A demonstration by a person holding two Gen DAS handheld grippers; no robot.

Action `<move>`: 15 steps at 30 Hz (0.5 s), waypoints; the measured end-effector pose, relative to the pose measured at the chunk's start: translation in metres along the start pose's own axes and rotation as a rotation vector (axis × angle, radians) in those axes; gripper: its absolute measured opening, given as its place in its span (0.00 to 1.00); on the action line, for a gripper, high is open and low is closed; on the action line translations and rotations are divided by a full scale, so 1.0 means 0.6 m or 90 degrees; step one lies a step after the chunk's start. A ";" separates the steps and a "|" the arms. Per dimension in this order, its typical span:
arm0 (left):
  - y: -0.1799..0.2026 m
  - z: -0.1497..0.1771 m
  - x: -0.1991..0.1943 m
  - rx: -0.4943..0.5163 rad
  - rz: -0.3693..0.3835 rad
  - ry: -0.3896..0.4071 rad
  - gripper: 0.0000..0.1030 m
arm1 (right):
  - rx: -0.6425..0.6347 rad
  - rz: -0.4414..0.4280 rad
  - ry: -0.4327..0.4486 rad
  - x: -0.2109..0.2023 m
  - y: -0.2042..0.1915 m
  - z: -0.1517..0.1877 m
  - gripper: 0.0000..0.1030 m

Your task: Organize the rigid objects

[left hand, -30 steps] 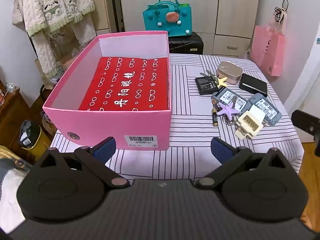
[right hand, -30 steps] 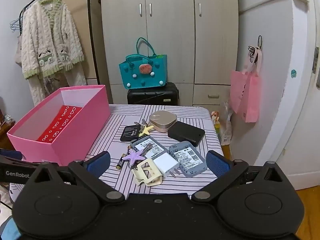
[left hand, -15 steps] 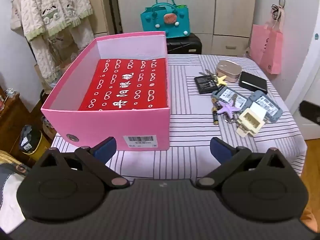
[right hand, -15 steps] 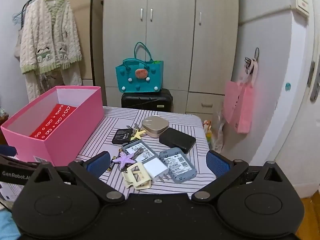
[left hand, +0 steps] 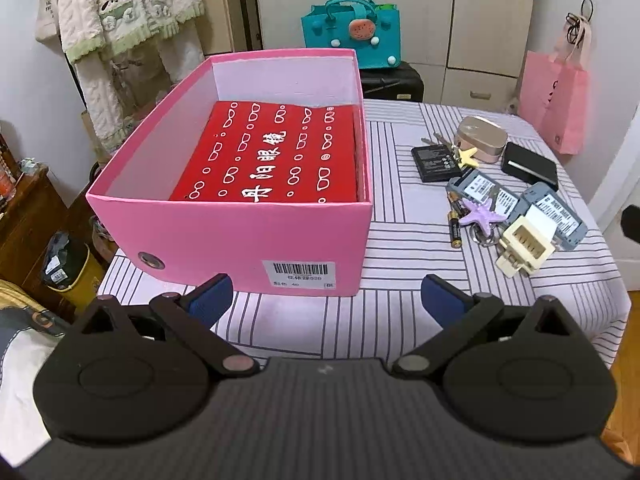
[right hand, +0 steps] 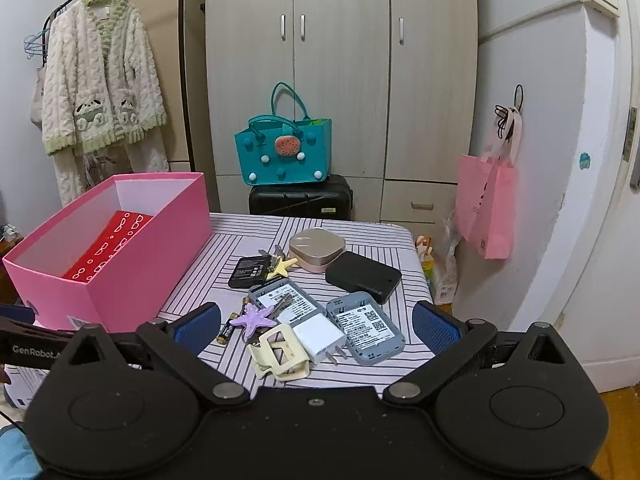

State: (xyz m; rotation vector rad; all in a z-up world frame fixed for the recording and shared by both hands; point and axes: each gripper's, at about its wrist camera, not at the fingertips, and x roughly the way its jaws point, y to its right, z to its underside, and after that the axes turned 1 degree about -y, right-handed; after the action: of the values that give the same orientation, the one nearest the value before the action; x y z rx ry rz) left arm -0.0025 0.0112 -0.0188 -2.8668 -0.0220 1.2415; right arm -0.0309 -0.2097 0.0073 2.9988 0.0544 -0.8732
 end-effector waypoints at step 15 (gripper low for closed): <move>0.010 0.013 -0.024 0.014 -0.008 0.035 0.99 | 0.029 -0.016 0.019 -0.020 0.004 0.026 1.00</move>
State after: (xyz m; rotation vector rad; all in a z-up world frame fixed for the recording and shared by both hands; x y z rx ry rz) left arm -0.0181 0.0053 -0.0140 -2.8758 -0.0256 1.1523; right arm -0.0490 -0.2128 0.0005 3.0604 0.0727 -0.8435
